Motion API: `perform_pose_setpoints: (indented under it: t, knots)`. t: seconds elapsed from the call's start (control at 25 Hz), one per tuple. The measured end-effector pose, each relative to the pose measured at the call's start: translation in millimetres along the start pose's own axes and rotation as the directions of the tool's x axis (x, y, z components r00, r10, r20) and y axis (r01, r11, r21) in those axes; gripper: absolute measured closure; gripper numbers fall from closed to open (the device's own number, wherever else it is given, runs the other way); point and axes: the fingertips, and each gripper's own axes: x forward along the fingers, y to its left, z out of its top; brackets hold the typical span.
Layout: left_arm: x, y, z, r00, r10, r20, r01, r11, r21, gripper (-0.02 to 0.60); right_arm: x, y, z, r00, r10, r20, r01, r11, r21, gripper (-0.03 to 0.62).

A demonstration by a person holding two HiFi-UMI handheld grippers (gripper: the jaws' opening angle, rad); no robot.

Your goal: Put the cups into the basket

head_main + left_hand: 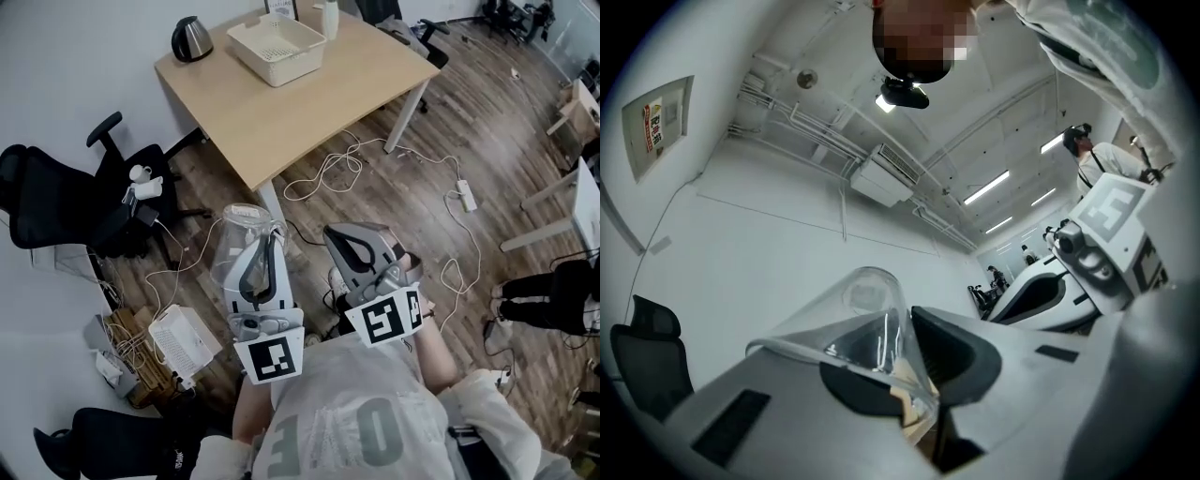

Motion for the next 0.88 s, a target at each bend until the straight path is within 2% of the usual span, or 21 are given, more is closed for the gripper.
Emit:
perform_pose_setpoints:
  t: [0.28, 0.48, 0.64, 0.88]
  knots:
    - [94, -16, 1, 0.999, 0.040, -0.004, -0.040, 0.999, -0.010, 0.540, 31, -83, -45, 1.000, 0.013, 0.019, -0.013, 1.000, 0.014, 0.597]
    - [148, -35, 3, 0.998, 0.062, 0.003, -0.062, 0.998, -0.011, 0.540, 43, -125, -79, 0.999, 0.032, 0.027, -0.033, 0.999, 0.026, 0.595]
    - [176, -48, 7, 0.997, 0.079, 0.015, -0.078, 0.997, -0.021, 0.540, 49, -148, -97, 0.998, 0.053, 0.043, -0.054, 0.998, 0.024, 0.596]
    - [198, -55, 2, 0.997, 0.079, -0.012, -0.079, 0.997, -0.003, 0.540, 62, -169, -106, 0.996, 0.057, 0.064, -0.059, 0.998, 0.033, 0.597]
